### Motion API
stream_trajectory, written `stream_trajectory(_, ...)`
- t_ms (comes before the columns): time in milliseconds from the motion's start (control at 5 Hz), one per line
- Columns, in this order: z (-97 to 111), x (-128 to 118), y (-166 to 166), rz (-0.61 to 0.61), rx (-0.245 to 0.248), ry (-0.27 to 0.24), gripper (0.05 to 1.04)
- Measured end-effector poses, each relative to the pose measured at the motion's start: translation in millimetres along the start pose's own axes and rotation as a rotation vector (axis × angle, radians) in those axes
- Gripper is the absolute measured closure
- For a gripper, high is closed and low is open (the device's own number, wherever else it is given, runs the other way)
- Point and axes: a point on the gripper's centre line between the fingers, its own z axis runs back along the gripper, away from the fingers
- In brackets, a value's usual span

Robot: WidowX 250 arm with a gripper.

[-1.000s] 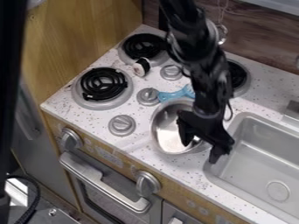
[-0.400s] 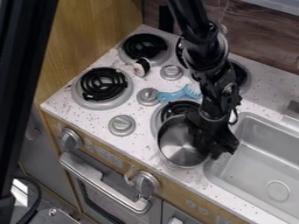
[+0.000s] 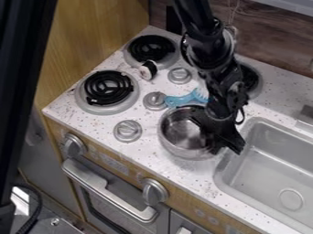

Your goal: Move the metal pot to lower left burner

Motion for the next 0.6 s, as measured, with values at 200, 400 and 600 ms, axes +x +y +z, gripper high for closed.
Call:
stream_trajectory(200, 16.5, 14.4, 25.3, 0.087, -0.003, -0.031, 1.0)
stream_trajectory(400, 42.6, 53.7, 70.5, 0.284, 0.027, -0.072, 1.013)
stream_trajectory(600, 35.1, 76.4, 130.1, 0.525, 0.083, -0.021, 1.013)
